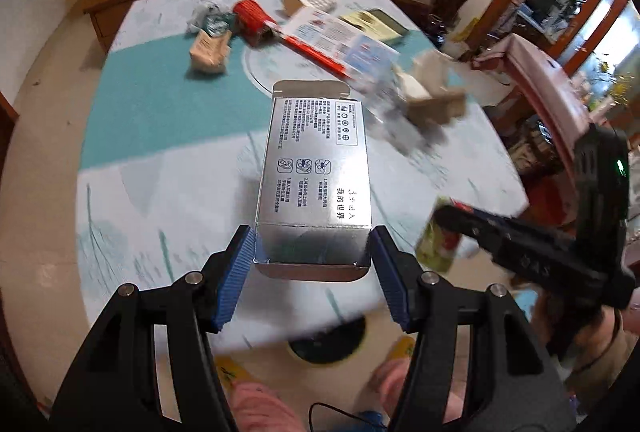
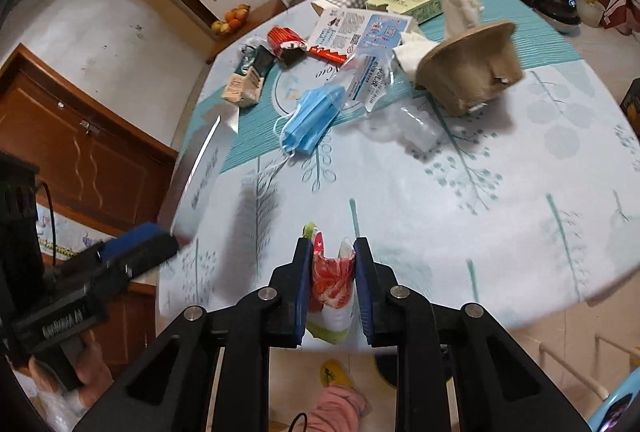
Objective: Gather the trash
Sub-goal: 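Carry the box and packet down over the trash bin, then open both grippers to drop the box and packet into the bin, then raise both tools back up toward the table, then grasp the blue face mask with the left gripper while the right grasps the clear bottle neck, then lift the blue mask and clear bottle off the table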
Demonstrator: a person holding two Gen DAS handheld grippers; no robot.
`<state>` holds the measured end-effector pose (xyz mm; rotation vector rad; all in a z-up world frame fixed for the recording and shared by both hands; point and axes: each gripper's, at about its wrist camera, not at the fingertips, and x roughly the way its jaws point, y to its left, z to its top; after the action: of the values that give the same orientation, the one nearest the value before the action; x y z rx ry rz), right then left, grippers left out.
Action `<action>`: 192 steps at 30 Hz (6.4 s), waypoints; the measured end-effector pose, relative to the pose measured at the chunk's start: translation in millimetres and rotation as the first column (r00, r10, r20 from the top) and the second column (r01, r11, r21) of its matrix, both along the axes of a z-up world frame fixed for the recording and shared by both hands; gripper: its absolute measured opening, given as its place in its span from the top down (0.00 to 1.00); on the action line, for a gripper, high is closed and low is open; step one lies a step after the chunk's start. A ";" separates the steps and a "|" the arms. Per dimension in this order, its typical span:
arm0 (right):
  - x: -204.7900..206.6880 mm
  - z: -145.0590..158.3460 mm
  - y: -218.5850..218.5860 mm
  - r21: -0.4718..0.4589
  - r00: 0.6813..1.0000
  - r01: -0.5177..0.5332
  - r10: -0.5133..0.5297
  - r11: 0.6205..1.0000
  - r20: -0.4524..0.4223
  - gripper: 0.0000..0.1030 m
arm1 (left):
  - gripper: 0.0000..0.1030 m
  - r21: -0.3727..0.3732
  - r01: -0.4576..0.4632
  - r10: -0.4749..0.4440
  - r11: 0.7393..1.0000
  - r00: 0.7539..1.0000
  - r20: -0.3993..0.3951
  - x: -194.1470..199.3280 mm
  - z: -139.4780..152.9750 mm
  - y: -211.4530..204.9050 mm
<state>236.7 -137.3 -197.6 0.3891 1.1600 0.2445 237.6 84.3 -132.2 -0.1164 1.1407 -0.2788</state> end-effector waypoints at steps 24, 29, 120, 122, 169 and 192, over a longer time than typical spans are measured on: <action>-166.5 -131.0 -59.8 -0.022 0.950 0.071 -0.075 0.997 -0.302 0.81 | 0.45 -0.016 0.324 -0.309 0.946 0.887 -0.344 -169.1 -135.3 -91.3; -168.7 -195.7 -60.0 -0.047 0.951 0.073 -0.083 0.996 -0.299 0.81 | 0.45 0.016 0.360 -0.325 0.933 0.860 -0.395 -167.1 -210.6 -108.6; 115.1 -43.3 -11.9 -0.363 0.985 -0.116 0.155 0.925 0.079 0.48 | 0.38 0.165 0.056 -0.047 0.985 0.997 -0.062 158.9 -64.6 -45.1; 120.6 -48.7 -8.4 -0.375 0.983 -0.127 0.167 0.918 0.077 0.48 | 0.38 0.185 0.077 -0.063 0.980 0.995 -0.080 165.9 -73.8 -49.1; 56.2 18.8 13.3 -0.286 0.971 -0.102 0.158 0.953 0.179 0.73 | 0.95 0.272 -0.001 -0.011 0.962 0.999 0.041 111.0 -5.0 -47.1; -93.0 174.7 17.9 -0.226 0.908 -0.184 0.254 0.957 0.334 0.73 | 0.95 0.150 -0.081 0.057 0.985 0.986 0.156 -61.6 126.2 -44.2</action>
<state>143.7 -119.4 -22.9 0.0371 0.8524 0.3827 176.1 40.0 -6.0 0.0035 1.0014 -0.1331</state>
